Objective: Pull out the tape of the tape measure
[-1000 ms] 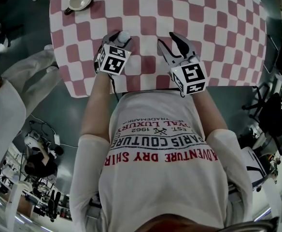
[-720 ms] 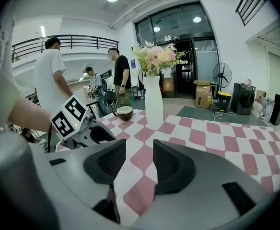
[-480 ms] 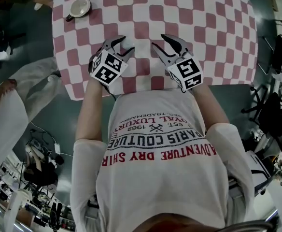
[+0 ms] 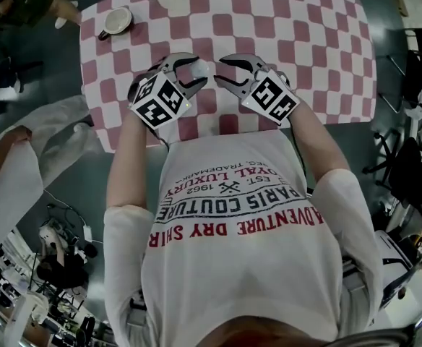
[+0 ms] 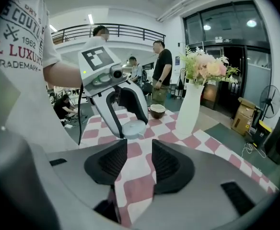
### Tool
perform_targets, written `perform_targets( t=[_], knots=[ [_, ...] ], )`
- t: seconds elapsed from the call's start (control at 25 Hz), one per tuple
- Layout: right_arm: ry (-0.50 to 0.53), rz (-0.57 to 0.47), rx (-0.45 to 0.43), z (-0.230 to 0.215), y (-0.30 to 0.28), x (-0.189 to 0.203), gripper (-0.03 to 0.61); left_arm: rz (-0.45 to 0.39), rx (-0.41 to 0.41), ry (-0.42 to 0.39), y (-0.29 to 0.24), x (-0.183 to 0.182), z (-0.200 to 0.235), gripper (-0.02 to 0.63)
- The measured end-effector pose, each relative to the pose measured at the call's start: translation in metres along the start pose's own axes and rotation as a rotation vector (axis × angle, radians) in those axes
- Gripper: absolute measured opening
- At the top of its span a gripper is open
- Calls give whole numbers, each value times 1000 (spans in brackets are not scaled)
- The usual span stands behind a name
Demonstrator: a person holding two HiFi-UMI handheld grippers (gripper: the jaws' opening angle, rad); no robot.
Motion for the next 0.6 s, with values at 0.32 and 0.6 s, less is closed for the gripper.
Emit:
perform_targets(
  t=[0.32,0.6],
  knots=[
    [183,69,-97,4,5,2,109,37,120,-143,-6,-15,-16,232],
    [314,111,-129,7,8,3,48,51,142,-205,-8,-24,-15,232]
  ],
)
Point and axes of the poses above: the fingertips, and each gripper's own axes: y backward along the fingers, z to its left, x out of its underside, the point moved 5 cm from there along y, backward along the fingers, and after that the axes turned 5 degrees about -z, right-handed, at the moved point
